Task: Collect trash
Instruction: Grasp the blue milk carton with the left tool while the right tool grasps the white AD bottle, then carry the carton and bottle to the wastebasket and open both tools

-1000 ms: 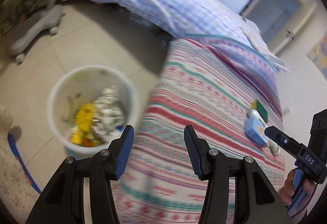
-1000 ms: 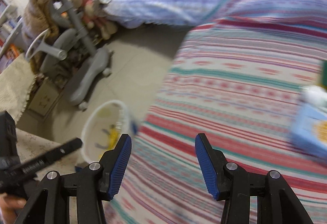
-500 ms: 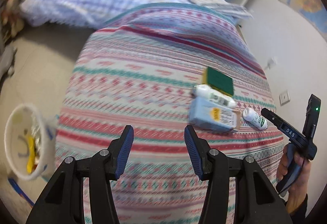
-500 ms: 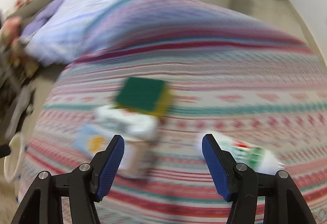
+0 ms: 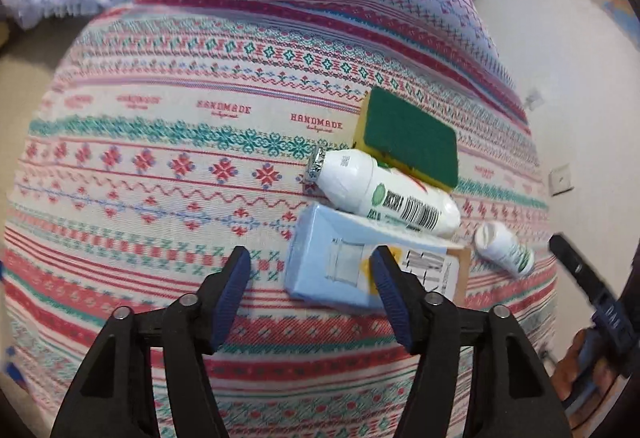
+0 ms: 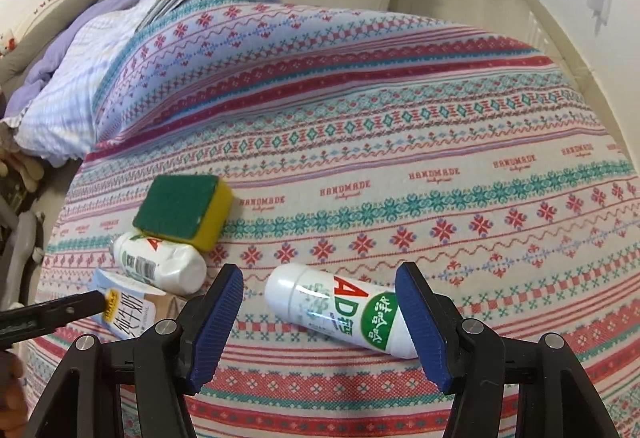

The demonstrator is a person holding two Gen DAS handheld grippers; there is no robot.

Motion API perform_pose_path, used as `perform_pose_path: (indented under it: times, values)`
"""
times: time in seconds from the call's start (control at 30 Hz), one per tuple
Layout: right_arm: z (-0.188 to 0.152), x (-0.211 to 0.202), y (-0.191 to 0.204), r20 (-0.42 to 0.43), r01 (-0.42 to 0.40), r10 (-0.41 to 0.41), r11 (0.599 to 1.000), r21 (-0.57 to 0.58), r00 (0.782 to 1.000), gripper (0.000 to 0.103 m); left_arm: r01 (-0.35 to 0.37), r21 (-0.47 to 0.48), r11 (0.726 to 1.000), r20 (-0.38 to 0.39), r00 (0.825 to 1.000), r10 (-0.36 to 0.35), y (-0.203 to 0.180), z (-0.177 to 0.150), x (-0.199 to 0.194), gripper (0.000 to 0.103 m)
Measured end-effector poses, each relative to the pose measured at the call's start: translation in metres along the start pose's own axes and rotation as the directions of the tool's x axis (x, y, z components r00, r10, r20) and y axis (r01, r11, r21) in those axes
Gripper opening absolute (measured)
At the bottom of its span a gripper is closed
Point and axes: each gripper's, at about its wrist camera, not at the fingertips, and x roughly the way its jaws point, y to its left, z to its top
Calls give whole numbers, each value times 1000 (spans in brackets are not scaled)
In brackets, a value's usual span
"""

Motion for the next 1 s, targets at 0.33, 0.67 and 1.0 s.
perform_pose_path:
  times: [0.33,0.67,1.0]
  values:
    - [-8,19,11,-58,92,-102,984,-155,993,68,183,-52,982,54,982,-180,5,-11,4,40]
    - [-24,35,21,-99,157,-204,921,-358,974,68,200,8,980,101,975,-200,4,-21,-34,30]
    - [-41,62,49,-71,210,-297,806,-553,952,63,189,4,982,134,973,-188,17,-42,-88,29]
